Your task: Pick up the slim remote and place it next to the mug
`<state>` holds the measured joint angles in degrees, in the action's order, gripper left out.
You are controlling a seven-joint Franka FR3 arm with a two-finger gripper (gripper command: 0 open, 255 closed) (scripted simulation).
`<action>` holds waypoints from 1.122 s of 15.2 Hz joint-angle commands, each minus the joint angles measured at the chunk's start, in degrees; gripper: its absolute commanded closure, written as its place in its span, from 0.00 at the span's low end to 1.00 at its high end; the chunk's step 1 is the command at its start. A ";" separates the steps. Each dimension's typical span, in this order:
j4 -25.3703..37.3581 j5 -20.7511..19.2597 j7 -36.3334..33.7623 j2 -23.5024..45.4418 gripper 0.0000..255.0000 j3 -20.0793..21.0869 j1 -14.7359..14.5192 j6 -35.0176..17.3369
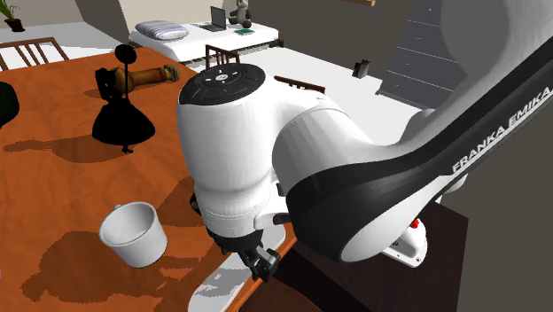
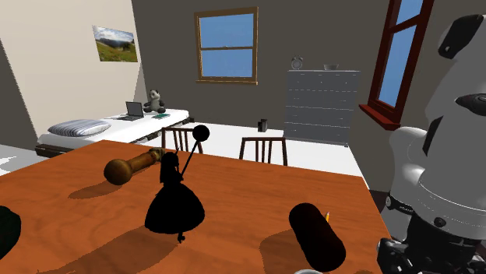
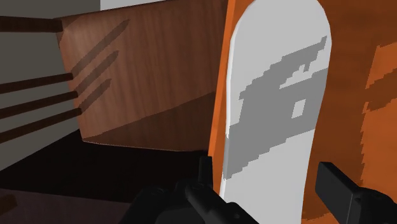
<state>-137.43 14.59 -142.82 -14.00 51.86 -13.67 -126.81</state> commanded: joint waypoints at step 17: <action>-1.72 -2.18 -1.68 3.24 0.00 1.75 1.08 -4.35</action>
<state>-139.14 12.41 -144.50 -10.76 53.61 -12.60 -131.16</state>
